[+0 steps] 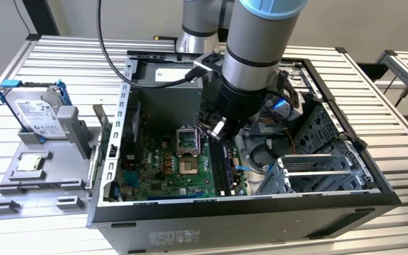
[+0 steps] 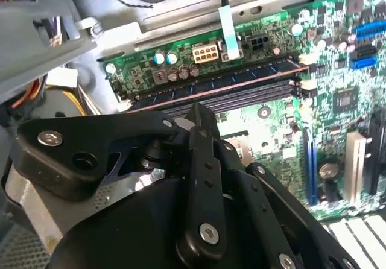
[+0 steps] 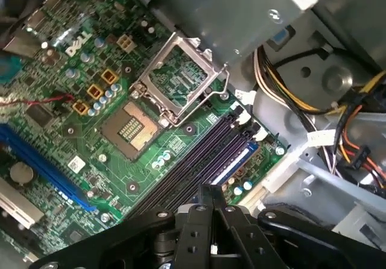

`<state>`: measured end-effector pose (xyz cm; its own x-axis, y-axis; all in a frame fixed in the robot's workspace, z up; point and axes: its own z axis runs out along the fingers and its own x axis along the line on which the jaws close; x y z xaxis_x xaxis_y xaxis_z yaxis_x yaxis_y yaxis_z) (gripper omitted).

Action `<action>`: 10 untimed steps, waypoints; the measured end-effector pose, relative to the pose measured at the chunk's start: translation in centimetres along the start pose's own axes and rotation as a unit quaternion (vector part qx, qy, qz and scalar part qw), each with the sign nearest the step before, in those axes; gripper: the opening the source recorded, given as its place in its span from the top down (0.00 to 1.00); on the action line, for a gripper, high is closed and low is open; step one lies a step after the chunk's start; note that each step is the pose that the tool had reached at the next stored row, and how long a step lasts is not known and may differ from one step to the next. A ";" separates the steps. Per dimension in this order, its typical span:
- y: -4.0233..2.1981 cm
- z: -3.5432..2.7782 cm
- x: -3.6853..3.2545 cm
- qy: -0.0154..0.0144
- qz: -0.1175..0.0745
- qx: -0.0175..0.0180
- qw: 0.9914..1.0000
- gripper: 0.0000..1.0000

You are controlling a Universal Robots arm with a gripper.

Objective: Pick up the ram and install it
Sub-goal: 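Press down the ram until it locks into place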

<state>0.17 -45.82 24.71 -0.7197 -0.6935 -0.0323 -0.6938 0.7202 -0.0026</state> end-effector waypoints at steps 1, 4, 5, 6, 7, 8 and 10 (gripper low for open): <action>0.00 0.00 0.00 0.000 -0.007 0.000 1.000 1.00; 0.00 0.00 0.00 0.000 -0.031 -0.001 1.000 1.00; 0.00 0.00 0.00 0.000 -0.039 -0.001 0.999 1.00; 0.00 0.00 0.00 0.000 -0.047 -0.002 0.999 1.00; 0.00 0.00 0.00 0.000 -0.055 -0.002 0.998 1.00; 0.00 0.00 0.00 0.000 -0.063 -0.002 0.998 1.00; 0.00 0.00 0.00 0.000 -0.081 -0.003 0.997 1.00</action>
<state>0.17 -45.82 24.71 -0.5989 -0.8002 -0.0323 -0.8006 0.5992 -0.0026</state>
